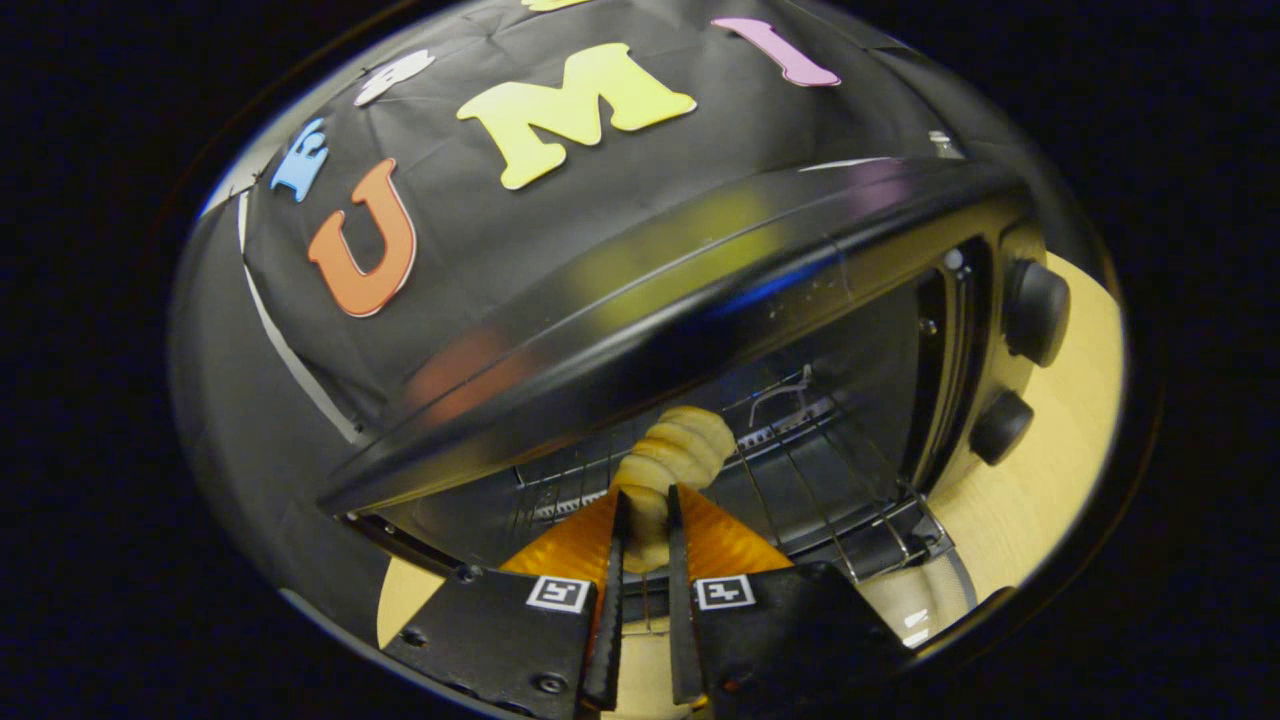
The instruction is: Open the toaster oven, put the food inside, and close the toaster oven door.
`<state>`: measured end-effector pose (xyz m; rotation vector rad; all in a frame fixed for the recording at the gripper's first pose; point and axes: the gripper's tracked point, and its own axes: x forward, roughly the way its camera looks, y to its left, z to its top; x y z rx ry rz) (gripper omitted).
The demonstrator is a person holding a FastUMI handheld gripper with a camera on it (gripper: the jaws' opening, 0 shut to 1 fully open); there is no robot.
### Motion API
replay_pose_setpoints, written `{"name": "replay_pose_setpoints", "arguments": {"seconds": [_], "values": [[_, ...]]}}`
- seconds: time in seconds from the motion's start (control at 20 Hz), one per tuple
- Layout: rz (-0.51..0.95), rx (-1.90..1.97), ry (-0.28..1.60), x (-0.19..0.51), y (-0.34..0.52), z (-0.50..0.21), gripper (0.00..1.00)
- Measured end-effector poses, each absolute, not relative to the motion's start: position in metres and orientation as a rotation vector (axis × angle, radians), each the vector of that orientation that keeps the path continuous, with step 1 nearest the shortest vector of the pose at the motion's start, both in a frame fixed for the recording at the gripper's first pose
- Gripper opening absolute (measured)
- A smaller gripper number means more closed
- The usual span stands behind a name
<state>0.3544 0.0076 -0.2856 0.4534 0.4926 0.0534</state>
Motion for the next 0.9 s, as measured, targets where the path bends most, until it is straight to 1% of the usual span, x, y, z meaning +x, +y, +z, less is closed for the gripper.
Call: {"name": "replay_pose_setpoints", "arguments": {"seconds": [0.1, 0.2, 0.35, 0.4, 0.55, 0.65, 0.75, 0.9], "values": [[0.076, 0.427, 0.493, 0.358, 0.016, -0.286, 0.26], [0.071, 0.404, 0.491, 0.354, 0.013, -0.281, 0.40], [0.053, 0.389, 0.484, 0.348, 0.011, -0.276, 0.76], [0.055, 0.383, 0.485, 0.340, 0.012, -0.272, 0.81], [0.081, 0.335, 0.468, 0.312, 0.019, -0.258, 0.87], [0.079, 0.284, 0.444, 0.292, 0.017, -0.247, 0.89], [0.108, 0.243, 0.420, 0.264, 0.022, -0.234, 0.99], [0.123, 0.158, 0.374, 0.221, 0.024, -0.214, 0.99]]}}
